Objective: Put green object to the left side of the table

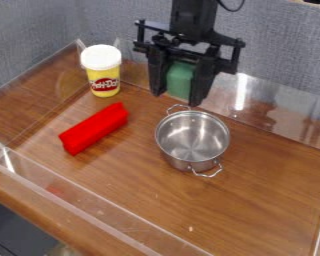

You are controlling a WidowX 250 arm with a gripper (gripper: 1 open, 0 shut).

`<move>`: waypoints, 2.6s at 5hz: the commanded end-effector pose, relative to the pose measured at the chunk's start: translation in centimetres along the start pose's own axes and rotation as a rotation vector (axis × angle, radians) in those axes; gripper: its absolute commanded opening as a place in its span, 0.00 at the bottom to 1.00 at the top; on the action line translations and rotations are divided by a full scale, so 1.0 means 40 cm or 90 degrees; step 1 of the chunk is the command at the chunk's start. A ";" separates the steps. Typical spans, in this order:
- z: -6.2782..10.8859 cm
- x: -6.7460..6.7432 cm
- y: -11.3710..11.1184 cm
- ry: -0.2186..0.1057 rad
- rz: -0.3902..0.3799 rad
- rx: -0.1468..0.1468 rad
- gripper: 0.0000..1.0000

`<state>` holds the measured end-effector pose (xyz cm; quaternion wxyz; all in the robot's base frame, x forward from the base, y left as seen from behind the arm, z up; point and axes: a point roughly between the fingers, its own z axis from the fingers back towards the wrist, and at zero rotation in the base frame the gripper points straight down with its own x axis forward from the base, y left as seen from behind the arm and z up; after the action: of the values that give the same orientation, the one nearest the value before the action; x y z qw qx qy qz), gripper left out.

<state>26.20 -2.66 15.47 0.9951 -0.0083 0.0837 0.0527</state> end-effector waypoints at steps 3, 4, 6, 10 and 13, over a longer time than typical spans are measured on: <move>0.035 0.059 0.166 -0.024 0.082 0.001 0.00; 0.025 0.068 0.249 -0.019 0.118 0.002 0.00; 0.008 0.080 0.313 -0.015 0.138 0.009 0.00; -0.023 0.098 0.368 -0.010 0.138 0.010 0.00; -0.036 0.113 0.398 -0.010 0.120 0.002 0.00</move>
<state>28.27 12.93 11.56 0.9844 -0.0074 0.1058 0.1405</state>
